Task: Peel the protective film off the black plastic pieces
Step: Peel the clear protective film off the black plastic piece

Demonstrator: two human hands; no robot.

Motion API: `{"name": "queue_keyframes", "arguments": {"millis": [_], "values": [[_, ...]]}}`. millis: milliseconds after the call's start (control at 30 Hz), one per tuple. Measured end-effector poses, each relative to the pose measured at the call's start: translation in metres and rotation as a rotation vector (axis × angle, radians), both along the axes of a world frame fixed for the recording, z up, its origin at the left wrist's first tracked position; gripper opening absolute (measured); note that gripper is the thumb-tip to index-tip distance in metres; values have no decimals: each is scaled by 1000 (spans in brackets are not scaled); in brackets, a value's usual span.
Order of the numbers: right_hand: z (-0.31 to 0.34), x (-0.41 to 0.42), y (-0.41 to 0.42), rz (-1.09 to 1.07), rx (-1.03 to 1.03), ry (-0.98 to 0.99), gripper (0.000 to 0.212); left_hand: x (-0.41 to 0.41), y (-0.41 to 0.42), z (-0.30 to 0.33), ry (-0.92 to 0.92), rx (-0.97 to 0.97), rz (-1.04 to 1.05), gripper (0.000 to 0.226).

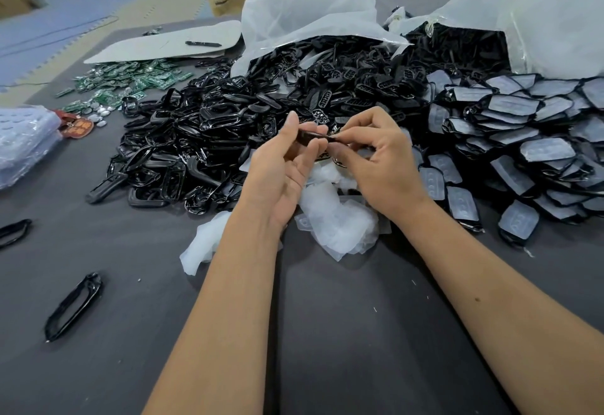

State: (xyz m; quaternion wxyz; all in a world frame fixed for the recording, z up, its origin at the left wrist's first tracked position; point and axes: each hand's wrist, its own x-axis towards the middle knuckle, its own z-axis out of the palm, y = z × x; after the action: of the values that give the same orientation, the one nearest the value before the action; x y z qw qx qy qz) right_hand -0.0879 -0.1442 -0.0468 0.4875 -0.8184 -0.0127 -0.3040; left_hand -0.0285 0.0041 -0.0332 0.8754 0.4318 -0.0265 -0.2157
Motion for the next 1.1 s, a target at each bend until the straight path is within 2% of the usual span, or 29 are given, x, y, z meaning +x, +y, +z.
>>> {"name": "queue_keyframes", "arguments": {"millis": [100, 200, 367, 500, 633, 1000, 1100], "values": [[2, 0, -1, 17, 288, 61, 1, -2, -3, -2, -36, 37, 27, 18], [3, -1, -2, 140, 591, 141, 6, -5, -5, -5, -129, 115, 31, 12], [3, 1, -5, 297, 797, 272, 13, -4, -6, -3, -126, 85, 77, 12], [2, 1, -4, 360, 842, 218, 21, -3, -6, -5, -93, 86, 102, 10], [0, -2, -5, 381, 777, 177, 31, -2, -6, -5, -55, 85, 132, 9], [-4, 3, -5, 278, 813, 167, 25, -2, -10, -9, -151, 113, 134, 11], [-5, 4, -3, 293, 828, 164, 31, -1, -9, -8, -168, 123, 151, 11]]}}
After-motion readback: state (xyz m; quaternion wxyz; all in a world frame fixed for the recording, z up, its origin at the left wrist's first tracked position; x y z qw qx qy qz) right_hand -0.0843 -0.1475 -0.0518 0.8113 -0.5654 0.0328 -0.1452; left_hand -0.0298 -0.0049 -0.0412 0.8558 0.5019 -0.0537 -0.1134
